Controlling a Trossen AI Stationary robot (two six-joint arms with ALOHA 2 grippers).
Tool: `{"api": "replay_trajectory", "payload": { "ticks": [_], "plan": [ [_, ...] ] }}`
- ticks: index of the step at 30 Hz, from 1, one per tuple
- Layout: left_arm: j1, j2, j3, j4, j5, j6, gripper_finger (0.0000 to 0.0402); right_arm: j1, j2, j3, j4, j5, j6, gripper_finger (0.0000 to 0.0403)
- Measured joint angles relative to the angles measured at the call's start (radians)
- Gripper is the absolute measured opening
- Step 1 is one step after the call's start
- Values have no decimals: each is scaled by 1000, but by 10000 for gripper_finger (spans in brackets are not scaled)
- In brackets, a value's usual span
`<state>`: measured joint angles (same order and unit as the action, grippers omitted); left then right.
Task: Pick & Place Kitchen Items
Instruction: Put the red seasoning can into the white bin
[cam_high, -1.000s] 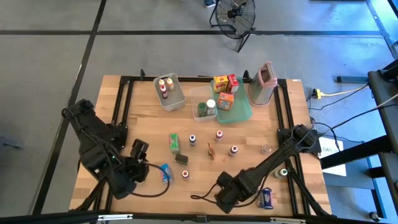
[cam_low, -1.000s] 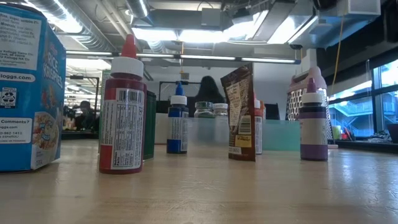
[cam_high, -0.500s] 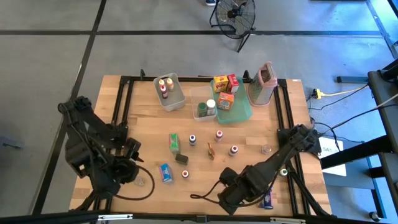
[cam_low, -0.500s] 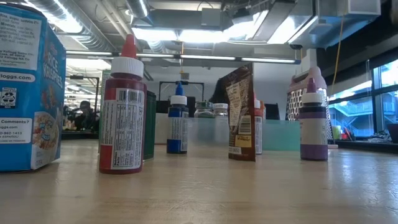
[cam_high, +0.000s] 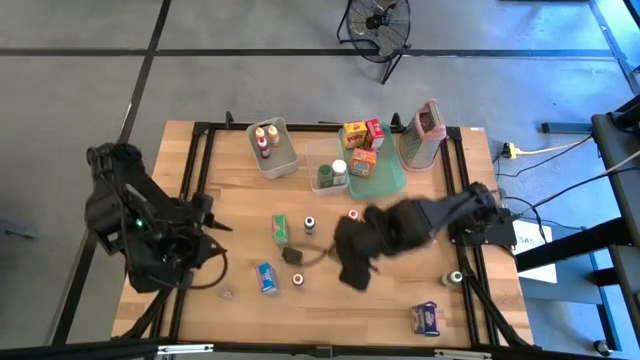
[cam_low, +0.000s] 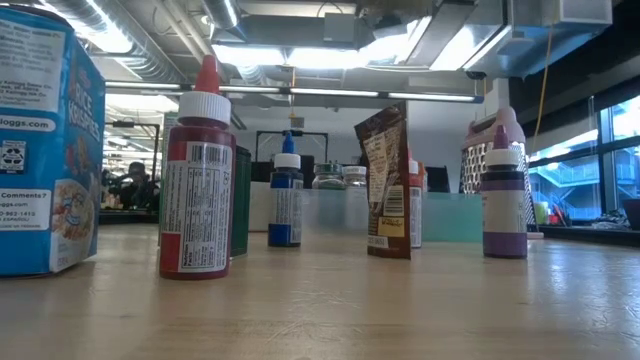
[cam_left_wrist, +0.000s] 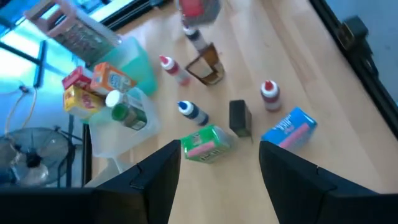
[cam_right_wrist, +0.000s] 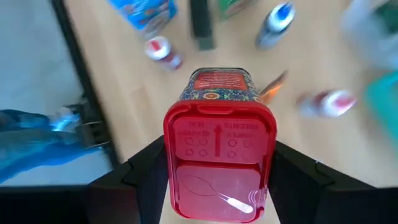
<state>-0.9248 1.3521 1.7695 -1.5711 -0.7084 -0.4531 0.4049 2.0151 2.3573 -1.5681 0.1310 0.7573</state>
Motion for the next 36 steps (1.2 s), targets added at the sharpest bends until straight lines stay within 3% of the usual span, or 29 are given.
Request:
{"api": "replay_trajectory", "payload": {
  "ticks": [9, 18, 23, 29, 36],
  "plan": [
    [48, -21, 0, 0, -15, -117, 212, -337, -4, -1, -2, 4, -505, 220],
    [59, -22, -58, 0, -32, -274, 212, -587, 1, -1, 106, -9, -848, 221],
    [58, -22, -63, 0, -111, -309, 212, -695, 32, -14, 157, -39, -922, 221],
    [68, -31, -63, 0, -236, -307, 212, -791, 101, -14, 176, -100, -826, 221],
    [143, -31, -64, 0, -243, -301, 212, -804, 182, -14, 179, -138, -923, 221]
  ]
}}
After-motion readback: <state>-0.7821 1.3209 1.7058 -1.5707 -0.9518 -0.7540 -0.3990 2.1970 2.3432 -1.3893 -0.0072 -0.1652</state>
